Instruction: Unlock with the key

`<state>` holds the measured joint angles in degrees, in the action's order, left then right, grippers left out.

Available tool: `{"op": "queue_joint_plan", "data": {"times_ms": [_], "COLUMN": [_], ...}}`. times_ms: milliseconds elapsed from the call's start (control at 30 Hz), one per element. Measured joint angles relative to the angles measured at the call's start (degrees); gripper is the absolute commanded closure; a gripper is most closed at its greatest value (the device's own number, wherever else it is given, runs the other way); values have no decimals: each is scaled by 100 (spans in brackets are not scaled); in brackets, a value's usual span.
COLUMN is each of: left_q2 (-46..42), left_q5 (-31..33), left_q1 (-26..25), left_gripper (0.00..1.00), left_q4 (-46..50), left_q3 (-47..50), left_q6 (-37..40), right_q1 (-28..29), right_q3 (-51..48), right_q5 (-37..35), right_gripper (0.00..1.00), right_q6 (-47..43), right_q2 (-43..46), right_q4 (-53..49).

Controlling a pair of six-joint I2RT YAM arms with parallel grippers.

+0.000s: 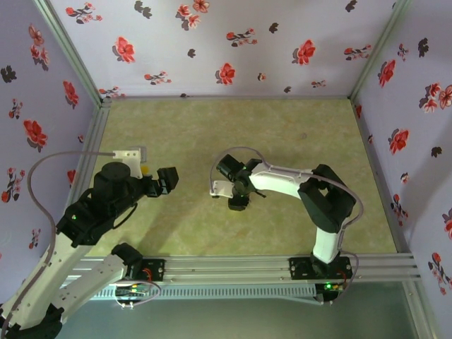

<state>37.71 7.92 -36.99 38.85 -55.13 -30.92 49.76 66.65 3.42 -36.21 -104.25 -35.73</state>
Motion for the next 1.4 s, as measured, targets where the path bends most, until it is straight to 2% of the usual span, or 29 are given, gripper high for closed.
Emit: {"op": "queue_joint_plan", "data": {"times_ms": [133, 233, 367, 433, 500, 567, 600, 733, 767, 867, 1000, 1167, 1233, 1300, 1400], "left_q2": [39, 94, 151, 188, 245, 313, 352, 494, 527, 557, 557, 557, 601, 697, 1104], "left_q5": [9, 24, 66, 90, 103, 109, 109, 109, 109, 109, 107, -11, -225, -411, -654], "left_q1": [26, 37, 61, 72, 101, 129, 144, 168, 173, 179, 195, 203, 203, 199, 114], "left_gripper": [0, 0, 0, 0, 0, 0, 0, 0, 0, 0, 0, 0, 0, 0, 0], "left_q4": [0, 4, 59, 81, 94, 96, 101, 111, 111, 116, 111, -2, -236, -564, -1113], "left_q3": [0, 0, -13, -50, -116, -188, -229, -330, -341, -343, -365, -369, -358, -304, -153], "left_q6": [63, 129, 149, 146, 146, 144, 144, 144, 144, 142, 125, 149, 214, 269, 295], "right_q1": [17, 17, -85, -197, -315, -378, -400, -400, -400, -402, -422, -721, -1255, -2026, -3351], "right_q3": [-17, -24, 219, 420, 422, 245, 157, 79, 79, 79, 83, 243, 352, 490, 988], "right_q5": [-63, -260, -616, -813, -984, -1005, -1019, -1060, -1069, -1078, -1069, -1010, -968, -916, -1113], "right_gripper": [81, 90, 96, 93, 77, 78, 75, 64, 59, 43, 27, 24, 25, 36, 43], "right_q6": [448, 1110, 2896, 3960, 5097, 6052, 6457, 7418, 7587, 7897, 8081, 7962, 7735, 7394, 6618], "right_q2": [44, 44, -122, -267, -278, -151, -87, -17, -13, 17, 289, 1088, 1488, 1692, 1434], "right_q4": [-13, -26, -452, -621, -640, -540, -518, -505, -507, -511, -546, -750, -817, -859, -918]}}
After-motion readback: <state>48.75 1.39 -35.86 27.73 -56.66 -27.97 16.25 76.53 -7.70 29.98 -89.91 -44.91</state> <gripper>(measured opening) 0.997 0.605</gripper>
